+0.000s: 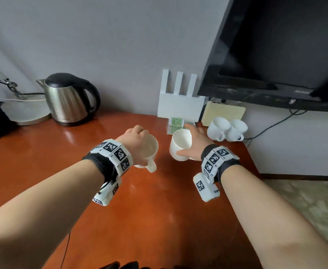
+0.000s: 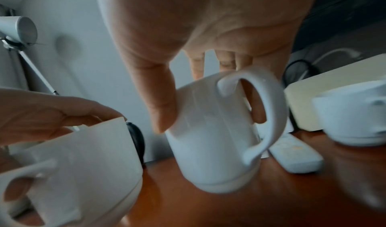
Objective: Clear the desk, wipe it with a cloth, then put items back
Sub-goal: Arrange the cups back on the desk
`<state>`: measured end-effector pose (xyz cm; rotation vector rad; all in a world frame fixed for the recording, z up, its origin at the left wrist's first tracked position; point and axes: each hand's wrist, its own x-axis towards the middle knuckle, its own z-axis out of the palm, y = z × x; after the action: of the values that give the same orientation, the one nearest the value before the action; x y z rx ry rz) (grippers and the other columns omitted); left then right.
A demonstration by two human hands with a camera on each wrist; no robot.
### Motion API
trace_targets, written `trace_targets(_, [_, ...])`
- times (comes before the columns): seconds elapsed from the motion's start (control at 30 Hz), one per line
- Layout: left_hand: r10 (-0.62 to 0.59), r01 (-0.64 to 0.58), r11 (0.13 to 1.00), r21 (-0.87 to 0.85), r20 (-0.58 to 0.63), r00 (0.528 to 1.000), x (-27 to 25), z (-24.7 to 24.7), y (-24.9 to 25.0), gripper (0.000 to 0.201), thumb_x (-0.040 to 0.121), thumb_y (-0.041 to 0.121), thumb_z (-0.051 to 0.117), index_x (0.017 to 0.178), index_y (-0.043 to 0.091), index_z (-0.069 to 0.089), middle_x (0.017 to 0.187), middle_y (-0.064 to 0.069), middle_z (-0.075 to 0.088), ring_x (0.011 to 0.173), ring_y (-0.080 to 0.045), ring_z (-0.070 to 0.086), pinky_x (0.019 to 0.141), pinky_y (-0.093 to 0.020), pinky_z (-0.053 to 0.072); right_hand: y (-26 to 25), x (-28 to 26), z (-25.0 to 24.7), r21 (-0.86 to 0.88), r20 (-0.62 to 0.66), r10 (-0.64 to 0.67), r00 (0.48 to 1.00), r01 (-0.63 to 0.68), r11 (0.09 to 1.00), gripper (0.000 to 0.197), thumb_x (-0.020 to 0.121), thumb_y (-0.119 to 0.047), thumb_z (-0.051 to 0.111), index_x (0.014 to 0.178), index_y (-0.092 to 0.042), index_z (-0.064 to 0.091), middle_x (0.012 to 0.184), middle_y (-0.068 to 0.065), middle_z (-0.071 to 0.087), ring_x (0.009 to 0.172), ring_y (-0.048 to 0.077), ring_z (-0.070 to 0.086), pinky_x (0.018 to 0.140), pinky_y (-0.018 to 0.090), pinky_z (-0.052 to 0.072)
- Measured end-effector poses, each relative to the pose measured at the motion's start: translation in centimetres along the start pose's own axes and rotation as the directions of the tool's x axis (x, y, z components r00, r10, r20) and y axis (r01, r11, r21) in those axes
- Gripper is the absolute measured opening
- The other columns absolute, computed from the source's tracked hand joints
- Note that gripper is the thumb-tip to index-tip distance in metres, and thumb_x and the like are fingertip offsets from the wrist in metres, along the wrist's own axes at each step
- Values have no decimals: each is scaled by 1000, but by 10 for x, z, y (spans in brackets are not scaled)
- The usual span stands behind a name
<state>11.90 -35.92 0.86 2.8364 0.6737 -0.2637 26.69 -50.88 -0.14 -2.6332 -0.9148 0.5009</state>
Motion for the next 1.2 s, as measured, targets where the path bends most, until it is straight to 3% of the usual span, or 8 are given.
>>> trace_targets(0.13, [55,-54,998,-25,26,998,28,12,68,95,71,46,74,147,20,22,143,5,29,132,-18,32,105,-36,41,72,-2,-29,18,-1,65,998,-65,998,92,72,-32,77,143,-31,18,144,6,30,129,28,40,101,39,39])
trace_targets(0.4, [180,-177,984,-34,130,975,95,38,171,95,73,41,74,148,21,19,146,4,26,134,-20,27,107,-35,39,186,11,-55,167,-58,257,965,-245,955,91,71,-22,78,142,-30,22,144,6,26,125,29,42,99,43,45])
trace_targets(0.53, [202,-198,979,-40,149,968,131,50,208,96,76,39,72,149,17,15,147,0,22,135,-22,26,107,-35,38,222,29,-54,230,-97,325,941,-297,927,85,70,-24,79,137,-30,27,137,5,32,117,28,48,90,33,45])
trace_targets(0.67, [217,-218,976,-16,164,962,161,60,234,97,75,39,72,149,17,12,147,-1,24,134,-23,27,108,-36,37,244,46,-53,235,-118,355,927,-322,917,76,71,-25,77,131,-24,30,134,5,34,110,28,51,84,31,43])
trace_targets(0.9, [235,-243,970,15,213,948,190,65,253,99,76,37,72,150,17,10,147,-2,24,136,-24,26,108,-39,38,257,62,-50,234,-100,375,921,-345,909,74,71,-38,75,127,-27,29,132,3,34,105,26,53,75,31,45])
trace_targets(1.2, [245,-271,959,83,239,940,198,63,262,98,75,38,73,149,17,11,146,0,19,132,-23,30,98,-36,47,258,68,-57,144,16,363,932,-362,921,75,70,-38,77,129,-27,31,133,4,29,116,27,49,84,34,47])
